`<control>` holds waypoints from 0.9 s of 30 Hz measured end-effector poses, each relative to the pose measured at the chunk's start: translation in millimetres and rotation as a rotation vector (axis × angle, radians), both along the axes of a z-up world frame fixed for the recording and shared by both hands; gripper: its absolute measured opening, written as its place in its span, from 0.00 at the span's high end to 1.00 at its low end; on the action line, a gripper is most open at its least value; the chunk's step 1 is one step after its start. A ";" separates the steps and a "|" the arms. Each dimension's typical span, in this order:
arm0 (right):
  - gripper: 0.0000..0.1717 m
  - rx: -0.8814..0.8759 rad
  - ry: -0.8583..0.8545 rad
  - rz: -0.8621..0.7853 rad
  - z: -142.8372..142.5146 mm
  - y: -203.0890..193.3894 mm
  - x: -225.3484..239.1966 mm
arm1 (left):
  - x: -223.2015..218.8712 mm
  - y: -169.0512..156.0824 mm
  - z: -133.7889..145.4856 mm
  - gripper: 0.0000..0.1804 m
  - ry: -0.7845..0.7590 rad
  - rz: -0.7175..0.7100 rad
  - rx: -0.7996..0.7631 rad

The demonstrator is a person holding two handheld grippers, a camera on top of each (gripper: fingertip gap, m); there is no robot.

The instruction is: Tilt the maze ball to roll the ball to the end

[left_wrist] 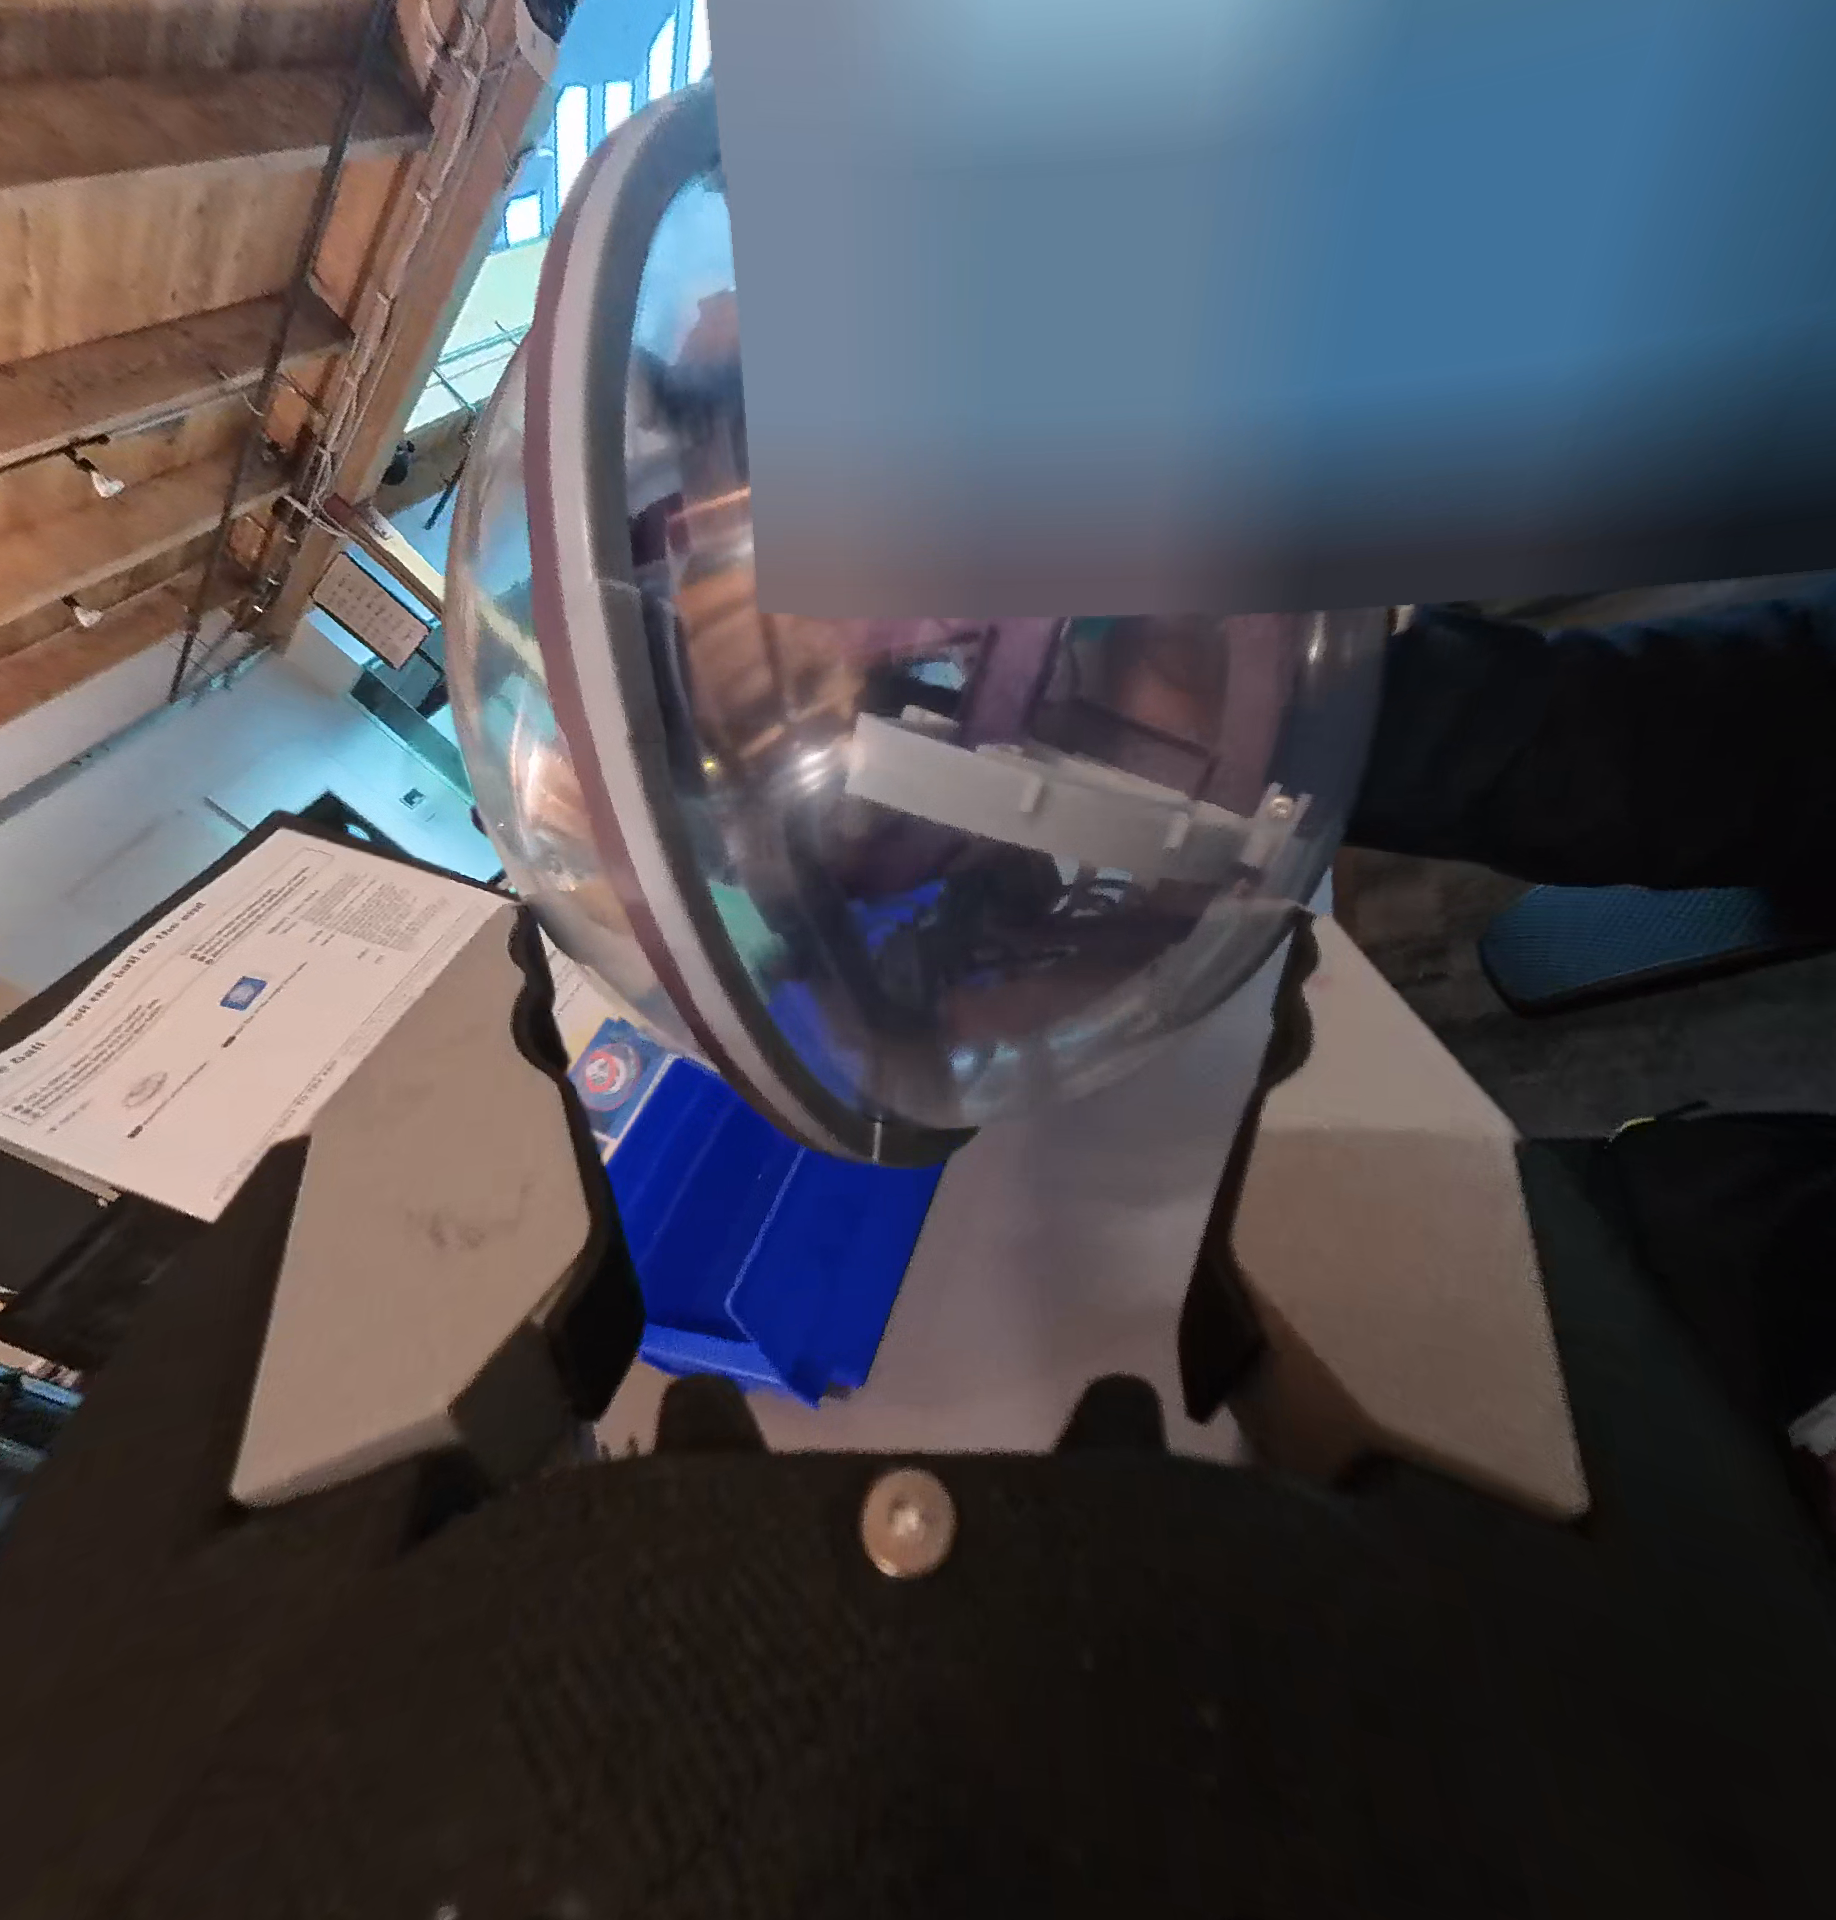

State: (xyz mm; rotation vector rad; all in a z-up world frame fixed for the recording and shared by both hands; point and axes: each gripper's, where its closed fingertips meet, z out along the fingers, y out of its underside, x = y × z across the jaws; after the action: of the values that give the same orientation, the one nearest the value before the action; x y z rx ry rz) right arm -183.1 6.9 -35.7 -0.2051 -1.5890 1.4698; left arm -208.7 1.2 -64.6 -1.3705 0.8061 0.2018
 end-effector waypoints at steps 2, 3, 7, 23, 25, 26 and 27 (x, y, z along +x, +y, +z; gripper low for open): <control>0.09 0.000 -0.012 0.000 -2.4 0.2 -1.1 | -0.7 0.3 -3.2 0.25 -0.012 0.001 0.000; 0.09 0.001 -0.019 -0.001 -3.8 0.3 -1.5 | -1.0 0.6 -4.8 0.25 -0.020 0.001 -0.001; 0.09 0.002 -0.056 -0.014 -6.7 0.6 -4.8 | -3.3 1.4 -9.4 0.25 -0.062 -0.010 -0.001; 0.08 0.138 -0.216 -0.126 16.5 -2.1 -12.7 | -6.2 8.9 3.0 0.25 -0.225 -0.077 0.065; 0.08 0.151 -0.220 -0.131 18.2 -3.7 -12.5 | -6.0 7.8 4.5 0.25 -0.222 -0.074 0.066; 0.08 0.157 -0.223 -0.132 19.4 -4.7 -12.6 | -6.0 6.9 5.7 0.25 -0.224 -0.072 0.068; 0.08 0.158 -0.229 -0.133 21.1 -5.6 -13.0 | -6.1 6.1 6.9 0.25 -0.231 -0.073 0.068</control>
State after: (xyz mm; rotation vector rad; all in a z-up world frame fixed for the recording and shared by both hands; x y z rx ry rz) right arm -196.1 1.3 -14.6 -0.3911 -1.8295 1.2472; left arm -214.8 7.3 -57.7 -1.2713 0.6488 0.0136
